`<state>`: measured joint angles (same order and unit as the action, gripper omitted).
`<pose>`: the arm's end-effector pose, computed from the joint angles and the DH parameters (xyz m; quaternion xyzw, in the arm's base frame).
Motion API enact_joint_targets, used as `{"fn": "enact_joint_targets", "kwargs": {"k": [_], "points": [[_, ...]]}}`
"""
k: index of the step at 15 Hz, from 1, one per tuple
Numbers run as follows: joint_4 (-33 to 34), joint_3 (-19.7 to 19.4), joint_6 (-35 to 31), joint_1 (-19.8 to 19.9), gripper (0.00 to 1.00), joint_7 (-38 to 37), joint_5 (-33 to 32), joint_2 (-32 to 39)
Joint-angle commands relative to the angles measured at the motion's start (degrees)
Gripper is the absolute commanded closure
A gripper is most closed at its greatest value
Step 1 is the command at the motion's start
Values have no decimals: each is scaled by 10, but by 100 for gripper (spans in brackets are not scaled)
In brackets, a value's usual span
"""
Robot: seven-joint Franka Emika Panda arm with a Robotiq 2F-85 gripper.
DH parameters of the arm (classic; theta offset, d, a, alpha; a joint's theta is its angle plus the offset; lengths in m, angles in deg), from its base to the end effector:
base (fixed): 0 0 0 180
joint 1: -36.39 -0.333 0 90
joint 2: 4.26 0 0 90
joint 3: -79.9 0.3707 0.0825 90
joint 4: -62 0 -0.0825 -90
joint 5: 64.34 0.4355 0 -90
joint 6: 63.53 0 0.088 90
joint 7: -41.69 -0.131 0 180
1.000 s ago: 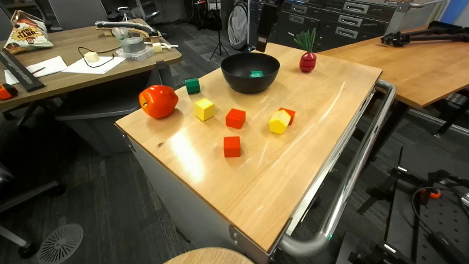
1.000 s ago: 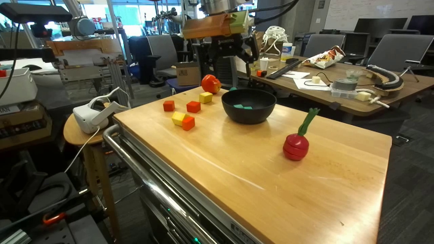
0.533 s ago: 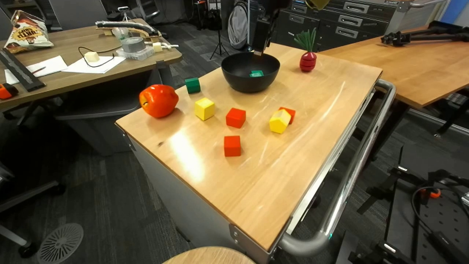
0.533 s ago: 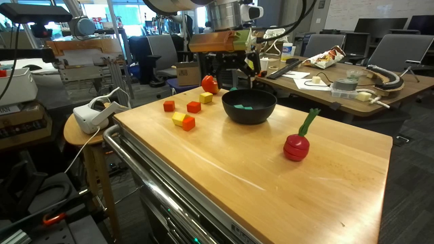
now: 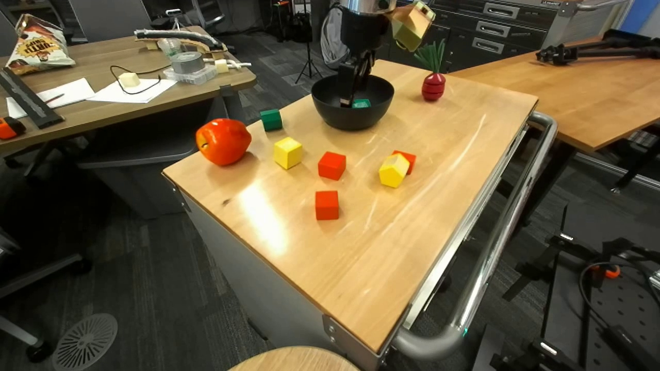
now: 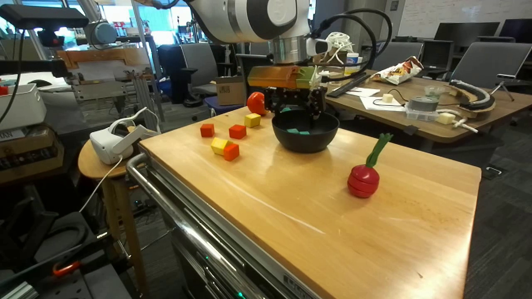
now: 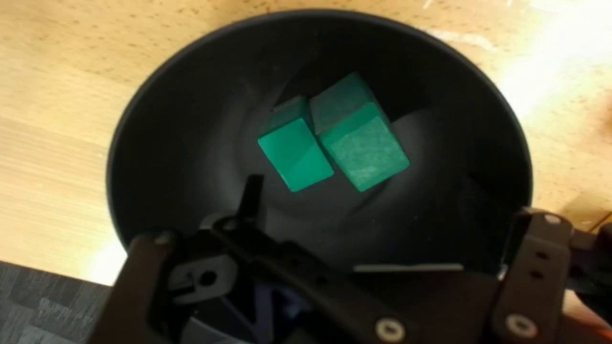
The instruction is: Remove the objects from the black bowl and put them on the table then move the apple to the right
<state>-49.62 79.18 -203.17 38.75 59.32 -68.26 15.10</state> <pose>0.6893 -0.0379 0.3159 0.9853 0.1508 0.0695 0.0392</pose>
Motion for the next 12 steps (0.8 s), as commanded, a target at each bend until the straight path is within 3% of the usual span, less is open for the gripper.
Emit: {"fn": "enact_joint_targets", "kwargs": {"k": [1,7,8,10,12], "points": [[37,-6,42,2,0,-19,-20,30],[41,-14,83,2,1,-27,-38,45],[42,-14,86,1,26,-29,-41,46],[44,-13,84,1,32,-30,-41,47],[46,-10,81,2,50,-30,-35,44]]}}
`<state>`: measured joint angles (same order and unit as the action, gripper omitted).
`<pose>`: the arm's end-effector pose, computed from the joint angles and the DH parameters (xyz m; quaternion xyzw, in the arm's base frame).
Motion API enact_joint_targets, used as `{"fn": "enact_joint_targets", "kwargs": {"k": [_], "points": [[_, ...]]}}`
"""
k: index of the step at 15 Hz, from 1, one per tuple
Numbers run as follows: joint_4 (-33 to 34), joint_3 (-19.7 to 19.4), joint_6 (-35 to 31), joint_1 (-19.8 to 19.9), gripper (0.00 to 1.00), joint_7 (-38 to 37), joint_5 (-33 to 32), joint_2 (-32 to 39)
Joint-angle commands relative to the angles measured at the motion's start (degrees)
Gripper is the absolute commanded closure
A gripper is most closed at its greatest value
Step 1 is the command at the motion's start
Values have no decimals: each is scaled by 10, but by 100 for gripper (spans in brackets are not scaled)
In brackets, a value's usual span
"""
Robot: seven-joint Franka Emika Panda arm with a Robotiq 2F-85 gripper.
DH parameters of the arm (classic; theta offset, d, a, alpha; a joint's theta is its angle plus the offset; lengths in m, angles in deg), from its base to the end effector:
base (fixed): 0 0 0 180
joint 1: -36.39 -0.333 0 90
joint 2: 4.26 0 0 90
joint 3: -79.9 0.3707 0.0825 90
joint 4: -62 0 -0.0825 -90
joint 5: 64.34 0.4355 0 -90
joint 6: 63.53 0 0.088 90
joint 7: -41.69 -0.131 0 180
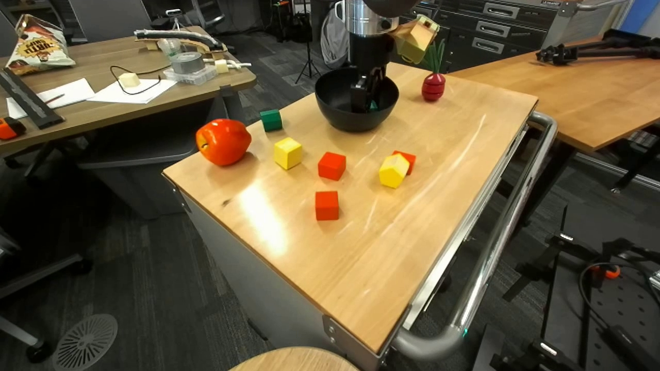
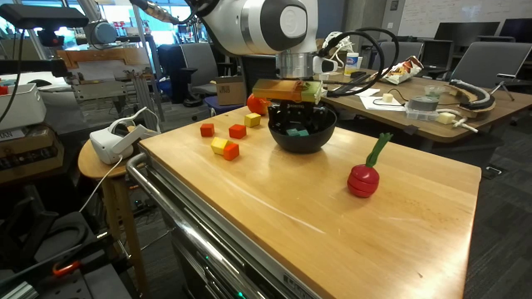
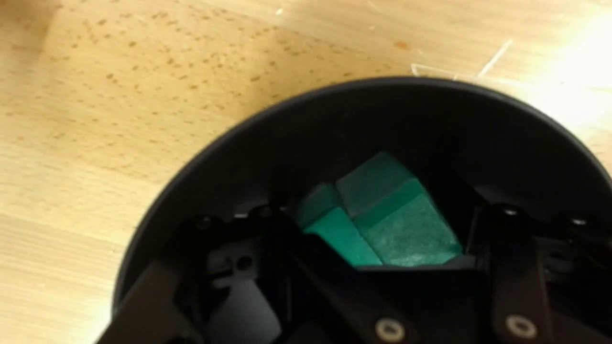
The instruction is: Remove the objects from the black bowl and put them on the table then move the apple to the right
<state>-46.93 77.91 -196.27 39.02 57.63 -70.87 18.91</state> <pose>0.6873 -0.0585 0.2810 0.9892 0.1381 -0.0033 0.0491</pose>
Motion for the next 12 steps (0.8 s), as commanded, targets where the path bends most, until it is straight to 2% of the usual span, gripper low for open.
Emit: {"fn": "enact_joint_targets", "kwargs": {"k": [1,2,7,9,12], "points": [[20,4,11,0,56,-14,-7,5],[20,5,10,1,62,-13,-5,3],[0,9,-13,8,63,-6,9,-38],[-23,10,-18,11,63,-2,16,-75],[-75,8,11,13,63,9,19,-153]]}}
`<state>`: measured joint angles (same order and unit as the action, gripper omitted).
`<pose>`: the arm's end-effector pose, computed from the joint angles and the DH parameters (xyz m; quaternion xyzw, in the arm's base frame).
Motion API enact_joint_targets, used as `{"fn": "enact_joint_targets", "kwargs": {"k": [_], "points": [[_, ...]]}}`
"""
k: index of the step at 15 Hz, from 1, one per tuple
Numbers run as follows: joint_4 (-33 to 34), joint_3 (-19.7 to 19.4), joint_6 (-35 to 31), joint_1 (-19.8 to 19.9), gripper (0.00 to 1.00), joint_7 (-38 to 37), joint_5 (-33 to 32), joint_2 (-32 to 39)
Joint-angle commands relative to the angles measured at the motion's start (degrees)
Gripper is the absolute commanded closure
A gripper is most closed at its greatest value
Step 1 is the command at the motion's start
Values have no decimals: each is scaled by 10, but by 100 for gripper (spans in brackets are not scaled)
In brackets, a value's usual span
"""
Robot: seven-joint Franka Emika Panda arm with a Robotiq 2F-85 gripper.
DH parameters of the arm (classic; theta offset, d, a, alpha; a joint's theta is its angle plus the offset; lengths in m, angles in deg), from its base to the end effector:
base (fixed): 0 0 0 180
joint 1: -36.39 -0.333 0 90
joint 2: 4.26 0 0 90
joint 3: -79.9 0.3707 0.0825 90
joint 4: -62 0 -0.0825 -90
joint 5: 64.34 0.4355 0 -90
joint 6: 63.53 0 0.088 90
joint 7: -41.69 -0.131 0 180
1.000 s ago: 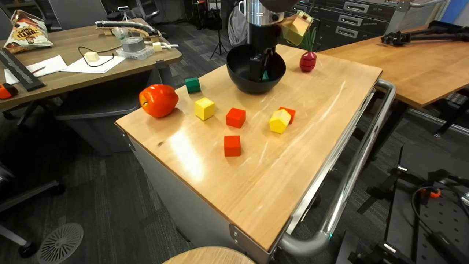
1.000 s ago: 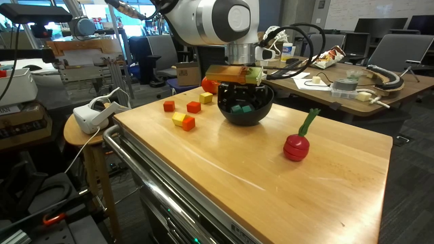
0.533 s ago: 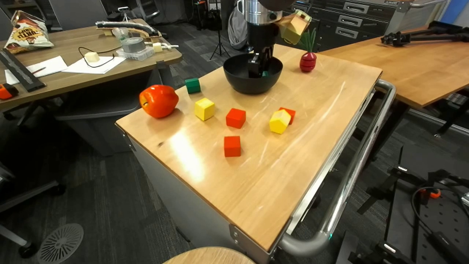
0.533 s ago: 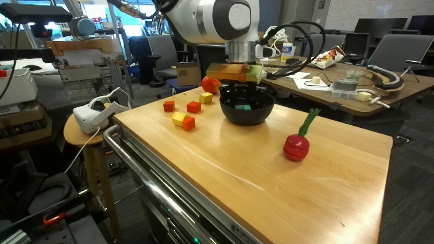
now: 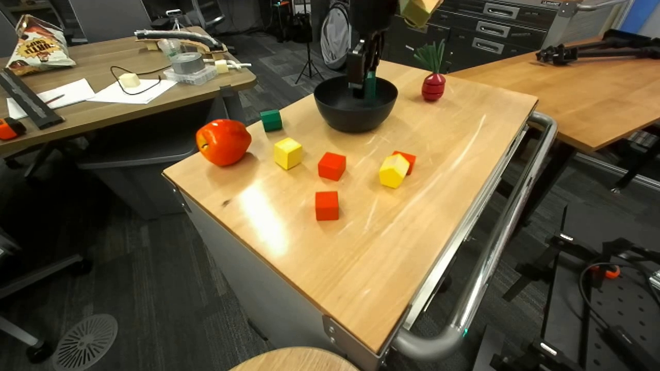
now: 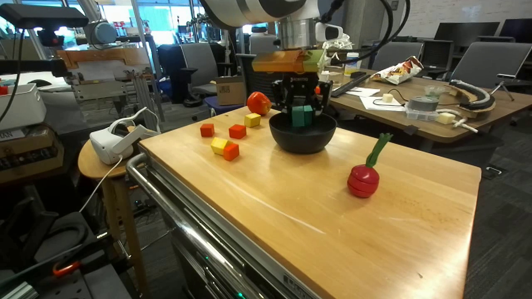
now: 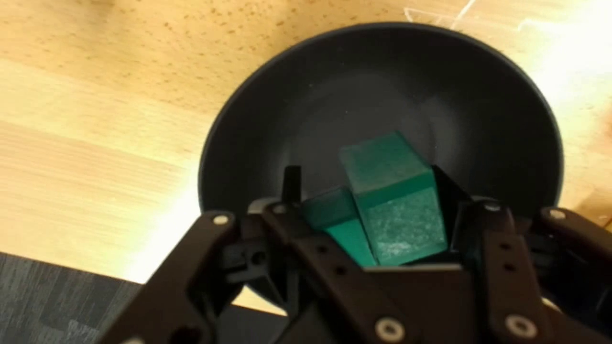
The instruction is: Remove the objects from the black bowl and put them on the table then move the apple to the right
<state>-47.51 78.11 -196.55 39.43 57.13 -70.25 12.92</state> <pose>0.6862 -0.0606 0.3485 0.9895 0.1260 0.0465 0.0531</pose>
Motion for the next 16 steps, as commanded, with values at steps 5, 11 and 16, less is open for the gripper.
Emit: {"fn": "enact_joint_targets", "kwargs": {"k": [5,11,16], "points": [[-197,-3,86,3,63,4,11,-230],[-304,-24,73,4,63,-22,79,-269],[-328,-33,-15,-1,63,-17,158,-243]]}}
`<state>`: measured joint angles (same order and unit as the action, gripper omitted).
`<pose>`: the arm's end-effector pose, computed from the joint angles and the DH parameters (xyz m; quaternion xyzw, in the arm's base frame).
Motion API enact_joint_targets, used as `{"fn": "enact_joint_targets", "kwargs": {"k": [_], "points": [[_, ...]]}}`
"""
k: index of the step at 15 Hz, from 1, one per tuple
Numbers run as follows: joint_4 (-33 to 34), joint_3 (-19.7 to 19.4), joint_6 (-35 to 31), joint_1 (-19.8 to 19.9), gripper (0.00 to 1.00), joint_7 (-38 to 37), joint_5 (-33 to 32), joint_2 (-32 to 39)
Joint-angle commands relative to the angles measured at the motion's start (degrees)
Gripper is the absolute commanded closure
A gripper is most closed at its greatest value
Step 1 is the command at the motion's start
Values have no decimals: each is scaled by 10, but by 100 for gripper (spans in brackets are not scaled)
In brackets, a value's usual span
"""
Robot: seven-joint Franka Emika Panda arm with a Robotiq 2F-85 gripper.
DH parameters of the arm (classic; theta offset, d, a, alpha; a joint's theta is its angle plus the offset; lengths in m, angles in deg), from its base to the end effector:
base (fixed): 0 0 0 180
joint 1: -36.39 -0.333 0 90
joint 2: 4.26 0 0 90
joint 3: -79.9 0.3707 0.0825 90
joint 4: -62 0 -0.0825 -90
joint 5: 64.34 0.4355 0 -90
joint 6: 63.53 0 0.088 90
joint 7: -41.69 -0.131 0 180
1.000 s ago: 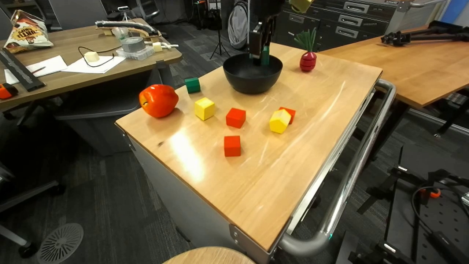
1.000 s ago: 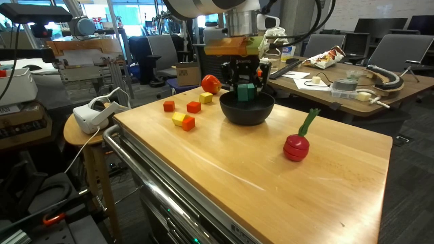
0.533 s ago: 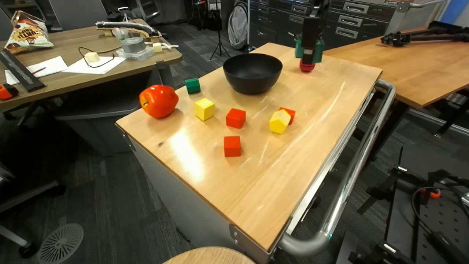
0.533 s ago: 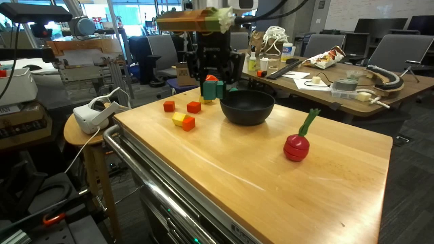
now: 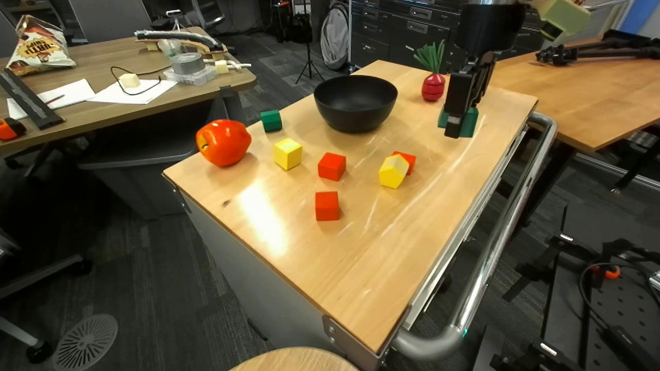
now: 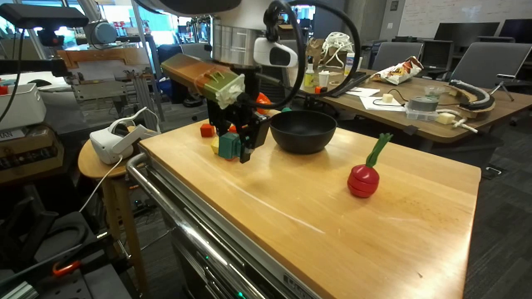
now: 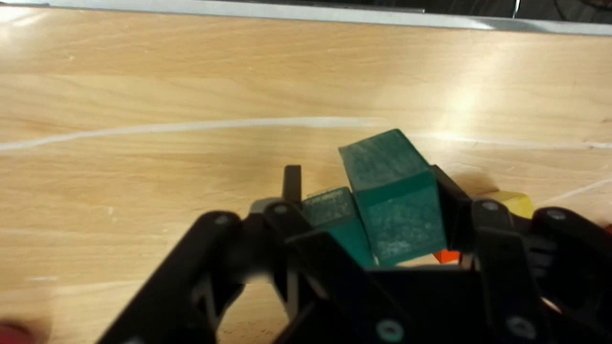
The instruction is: Remove the objects from the black bowl and put them on the table then move the apple to the right
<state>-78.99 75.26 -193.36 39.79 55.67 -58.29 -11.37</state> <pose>0.4817 -0.0630 0.3318 -0.9982 -0.0170 0.0266 0.0503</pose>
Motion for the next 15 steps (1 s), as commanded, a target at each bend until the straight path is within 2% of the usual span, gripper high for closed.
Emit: {"fn": "enact_joint_targets", "kwargs": {"k": [1,5,6,7,9,10,12,14,15], "points": [[-11,-3,-56,-5,63,-3,43,3],[1,4,-70,-2,63,-29,15,21],[2,5,-69,-2,61,-32,11,23],[6,6,-64,-2,44,-36,4,27],[13,8,-57,-4,24,-38,0,34],[16,10,-55,-4,18,-39,-5,38],[26,14,-51,-6,16,-47,-23,47],[33,19,-48,-7,17,-57,-43,52],[34,21,-50,-8,10,-62,-55,49]]}}
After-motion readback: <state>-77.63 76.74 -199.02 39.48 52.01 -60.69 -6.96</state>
